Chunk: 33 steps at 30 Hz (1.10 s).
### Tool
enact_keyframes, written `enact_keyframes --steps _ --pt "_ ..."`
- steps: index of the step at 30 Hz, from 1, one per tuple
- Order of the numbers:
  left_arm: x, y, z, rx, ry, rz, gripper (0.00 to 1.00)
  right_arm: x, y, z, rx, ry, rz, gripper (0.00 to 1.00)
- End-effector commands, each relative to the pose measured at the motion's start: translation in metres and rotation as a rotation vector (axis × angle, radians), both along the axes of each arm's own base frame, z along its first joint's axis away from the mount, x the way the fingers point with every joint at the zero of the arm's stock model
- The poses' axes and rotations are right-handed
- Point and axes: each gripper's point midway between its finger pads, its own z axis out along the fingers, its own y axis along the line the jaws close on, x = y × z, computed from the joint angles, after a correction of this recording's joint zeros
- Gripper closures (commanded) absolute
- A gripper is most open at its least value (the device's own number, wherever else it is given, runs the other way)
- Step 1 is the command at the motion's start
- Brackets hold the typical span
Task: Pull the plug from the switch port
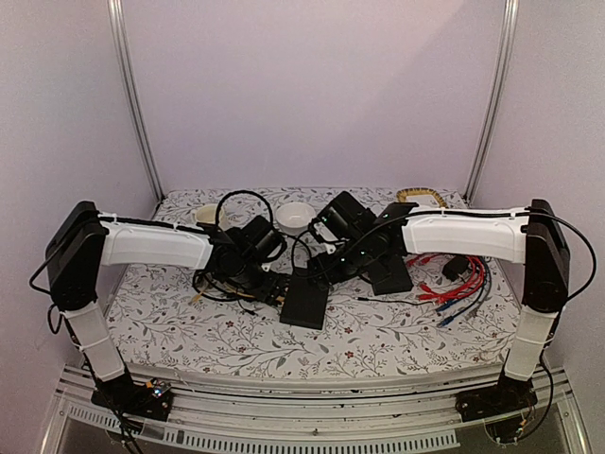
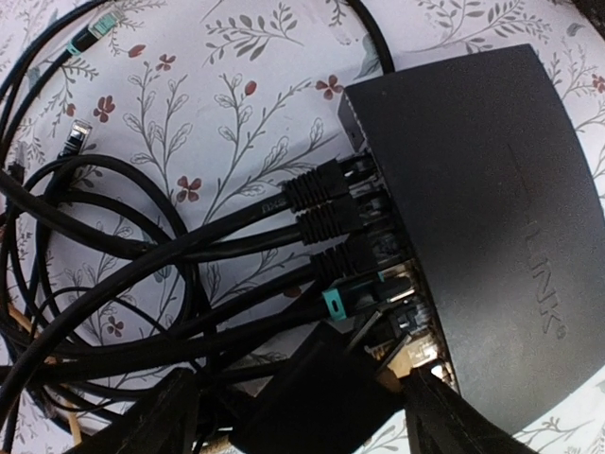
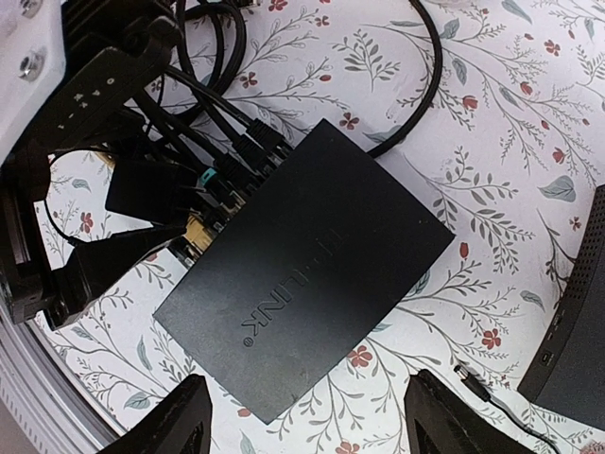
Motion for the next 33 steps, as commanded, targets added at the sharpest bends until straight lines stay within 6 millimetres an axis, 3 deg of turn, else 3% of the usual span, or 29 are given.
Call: enact_keyframes --steps 1,12,14,18,24,33 --pt "0.002 0.003 -0.011 0.001 0.021 -0.004 0.23 0.005 -0.003 0.013 0.033 -0.016 -0.011 0.28" --pt "0.0 -0.002 -0.015 -0.024 0.046 -0.009 0.35 0.009 -0.004 0.012 0.031 -0.015 -0.017 0.27" --pt "-0.002 -0.001 -0.017 -0.025 0.054 -0.003 0.42 0.009 -0.004 0.011 0.029 -0.013 -0.019 0.27" --pt "-0.003 0.0 -0.016 -0.035 0.054 0.012 0.68 0.01 -0.004 0.011 0.029 -0.015 -0.019 0.27" --pt "-0.003 0.002 -0.012 -0.05 0.046 0.034 0.7 0.01 -0.004 0.01 0.024 -0.01 -0.018 0.27" --pt "0.0 0.003 0.005 -0.091 0.017 0.079 0.89 0.012 -0.006 0.013 0.028 -0.019 -0.024 0.27"
